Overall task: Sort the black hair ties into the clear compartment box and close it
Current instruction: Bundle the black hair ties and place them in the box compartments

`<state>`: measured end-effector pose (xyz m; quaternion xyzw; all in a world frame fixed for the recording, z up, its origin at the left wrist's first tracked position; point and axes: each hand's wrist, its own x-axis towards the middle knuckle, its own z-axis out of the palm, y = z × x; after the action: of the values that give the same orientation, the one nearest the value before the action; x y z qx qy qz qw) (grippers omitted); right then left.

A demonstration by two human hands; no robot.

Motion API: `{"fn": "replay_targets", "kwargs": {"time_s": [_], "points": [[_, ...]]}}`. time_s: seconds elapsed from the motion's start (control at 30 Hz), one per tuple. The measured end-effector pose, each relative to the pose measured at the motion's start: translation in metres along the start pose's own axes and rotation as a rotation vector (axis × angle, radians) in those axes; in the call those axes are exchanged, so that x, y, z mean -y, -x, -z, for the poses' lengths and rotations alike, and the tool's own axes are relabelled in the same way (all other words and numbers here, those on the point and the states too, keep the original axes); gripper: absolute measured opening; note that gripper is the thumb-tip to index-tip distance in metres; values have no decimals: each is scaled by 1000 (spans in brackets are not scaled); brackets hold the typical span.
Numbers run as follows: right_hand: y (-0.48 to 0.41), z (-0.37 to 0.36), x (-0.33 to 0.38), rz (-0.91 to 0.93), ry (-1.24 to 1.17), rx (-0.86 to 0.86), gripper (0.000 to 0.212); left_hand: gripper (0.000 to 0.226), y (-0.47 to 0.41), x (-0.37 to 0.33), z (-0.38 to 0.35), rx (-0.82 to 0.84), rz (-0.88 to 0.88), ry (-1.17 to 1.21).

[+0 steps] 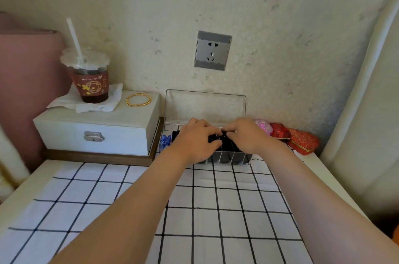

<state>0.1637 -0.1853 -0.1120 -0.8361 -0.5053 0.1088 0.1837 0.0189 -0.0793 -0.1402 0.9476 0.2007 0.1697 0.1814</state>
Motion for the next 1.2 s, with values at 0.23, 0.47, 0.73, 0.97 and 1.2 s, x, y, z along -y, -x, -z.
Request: {"fn": "replay_targets", "kwargs": {"time_s": [0.23, 0.47, 0.73, 0.97, 1.2], "points": [[21, 15, 2, 36, -128, -72, 41, 37, -2, -2, 0, 39, 6, -10], [24, -7, 2, 226, 406, -76, 36, 29, -2, 6, 12, -128, 116, 165], [19, -19, 10, 232, 598, -60, 69, 42, 2, -5, 2, 57, 13, -39], [16, 13, 0, 111, 52, -161, 34, 43, -1, -13, -4, 71, 7, -189], [17, -4, -1, 234, 160, -116, 52, 40, -7, -3, 5, 28, 41, 53]]}}
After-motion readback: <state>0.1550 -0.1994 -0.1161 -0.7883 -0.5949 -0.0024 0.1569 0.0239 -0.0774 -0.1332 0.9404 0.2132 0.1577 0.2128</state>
